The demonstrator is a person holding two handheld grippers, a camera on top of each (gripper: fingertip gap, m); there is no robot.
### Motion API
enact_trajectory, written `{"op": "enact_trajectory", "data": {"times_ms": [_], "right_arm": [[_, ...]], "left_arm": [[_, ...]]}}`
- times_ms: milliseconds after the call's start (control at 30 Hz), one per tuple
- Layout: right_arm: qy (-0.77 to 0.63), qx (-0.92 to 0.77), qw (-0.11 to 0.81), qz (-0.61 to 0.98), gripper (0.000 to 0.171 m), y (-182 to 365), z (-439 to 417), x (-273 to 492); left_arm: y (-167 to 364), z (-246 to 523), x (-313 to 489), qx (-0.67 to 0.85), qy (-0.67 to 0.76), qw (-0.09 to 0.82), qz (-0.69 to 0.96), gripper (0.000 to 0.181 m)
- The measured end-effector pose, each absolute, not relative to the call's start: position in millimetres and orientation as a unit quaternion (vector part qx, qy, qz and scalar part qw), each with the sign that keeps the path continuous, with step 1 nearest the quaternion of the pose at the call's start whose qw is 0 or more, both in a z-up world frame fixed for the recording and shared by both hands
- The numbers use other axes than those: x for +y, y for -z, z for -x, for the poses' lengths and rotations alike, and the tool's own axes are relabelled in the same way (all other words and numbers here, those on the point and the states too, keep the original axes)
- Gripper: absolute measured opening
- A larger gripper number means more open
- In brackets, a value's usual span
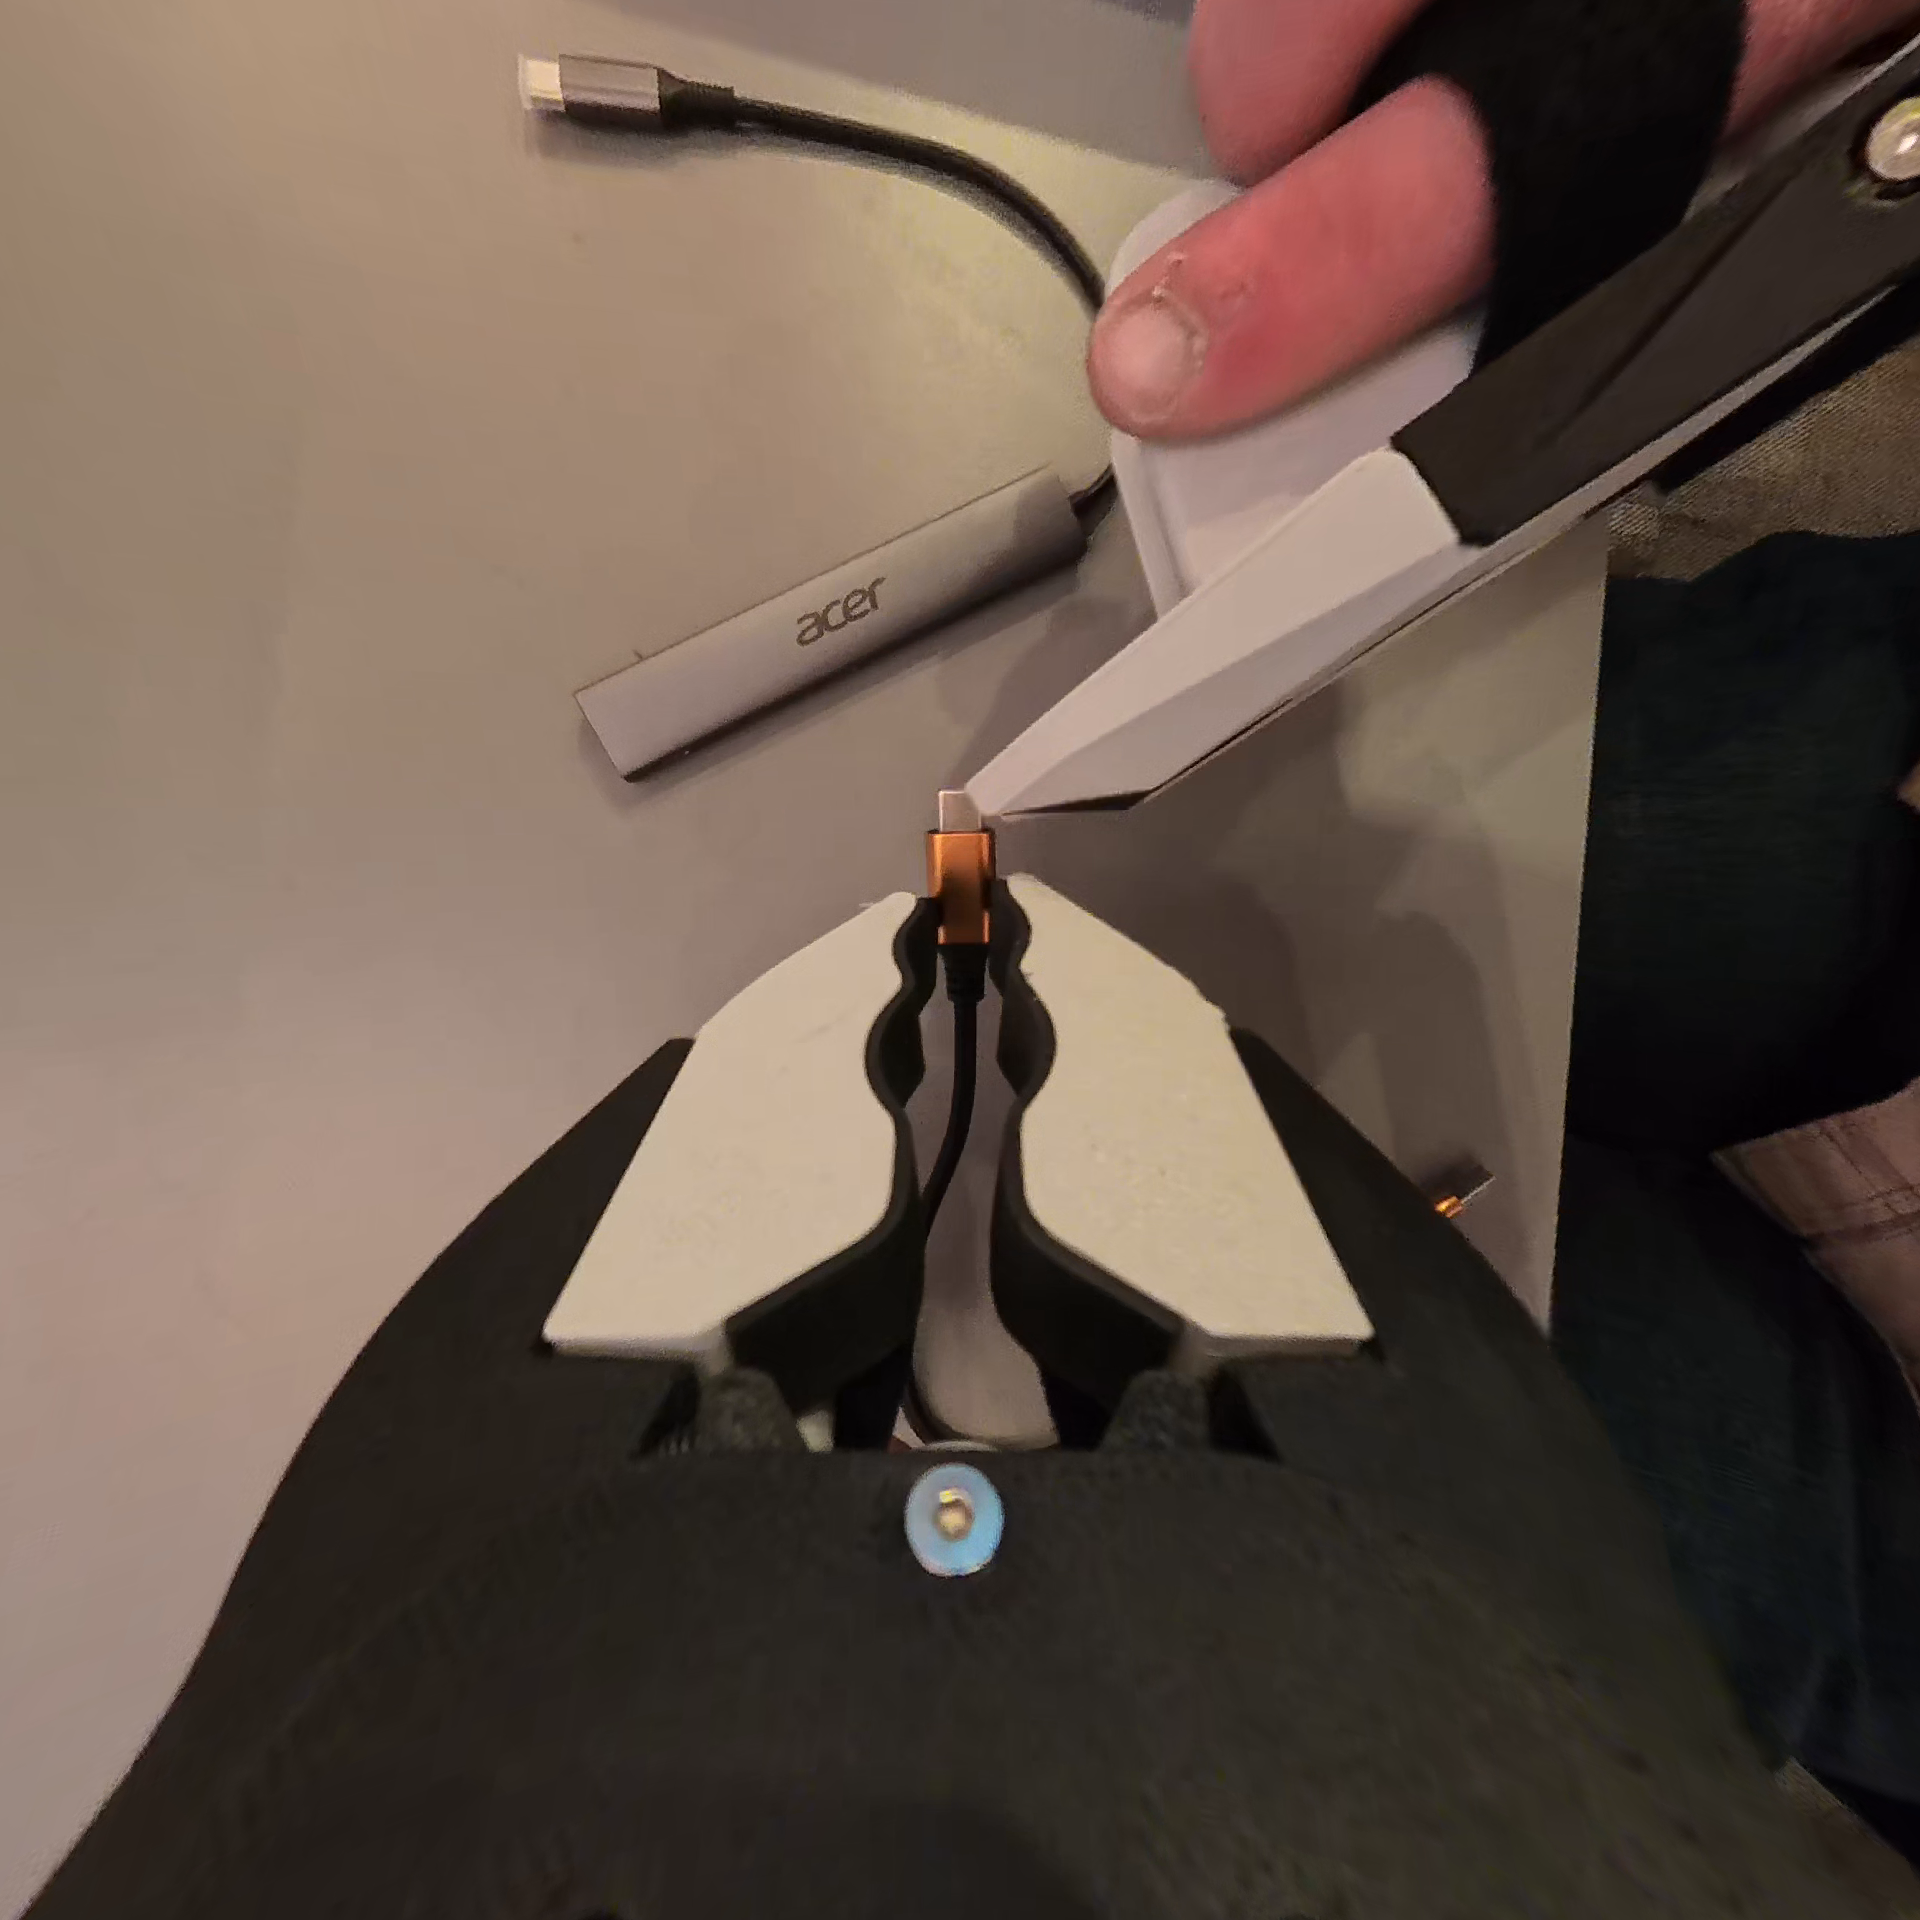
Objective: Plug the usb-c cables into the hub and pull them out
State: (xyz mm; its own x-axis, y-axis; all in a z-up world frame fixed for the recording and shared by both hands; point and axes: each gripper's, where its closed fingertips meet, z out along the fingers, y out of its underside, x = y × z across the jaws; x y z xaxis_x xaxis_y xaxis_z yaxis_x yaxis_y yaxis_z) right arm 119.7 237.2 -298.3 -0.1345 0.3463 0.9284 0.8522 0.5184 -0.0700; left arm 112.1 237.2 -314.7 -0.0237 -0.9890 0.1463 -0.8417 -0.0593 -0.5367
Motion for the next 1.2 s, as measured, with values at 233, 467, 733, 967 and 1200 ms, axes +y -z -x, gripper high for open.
{"op": "enact_trajectory", "data": {"times_ms": [233,467,733,967,1200], "right_arm": [[0.27,-0.709,0.502,0.416,0.006,302.8,-119.0,242.9],[0.188,-0.654,0.554,0.479,0.004,291.1,-125.0,244.9],[0.161,-0.609,0.591,0.504,0.004,271.5,-133.1,249.9],[0.133,-0.529,0.645,0.535,0.004,244.5,-134.1,253.1],[0.116,-0.481,0.672,0.551,0.003,233.7,-138.2,253.9]], "left_arm": [[306.3,-117.9,232.0,0.667,0.268,0.14,0.68,0.009],[292.3,-123.0,234.3,0.653,0.296,0.172,0.675,0.008],[266.8,-113.8,250.3,0.651,0.29,0.232,0.662,0.027],[255.1,-120.9,248.1,0.631,0.328,0.263,0.652,0.04],[240.8,-129.6,252.1,0.545,0.403,0.332,0.656,0.031]]}}
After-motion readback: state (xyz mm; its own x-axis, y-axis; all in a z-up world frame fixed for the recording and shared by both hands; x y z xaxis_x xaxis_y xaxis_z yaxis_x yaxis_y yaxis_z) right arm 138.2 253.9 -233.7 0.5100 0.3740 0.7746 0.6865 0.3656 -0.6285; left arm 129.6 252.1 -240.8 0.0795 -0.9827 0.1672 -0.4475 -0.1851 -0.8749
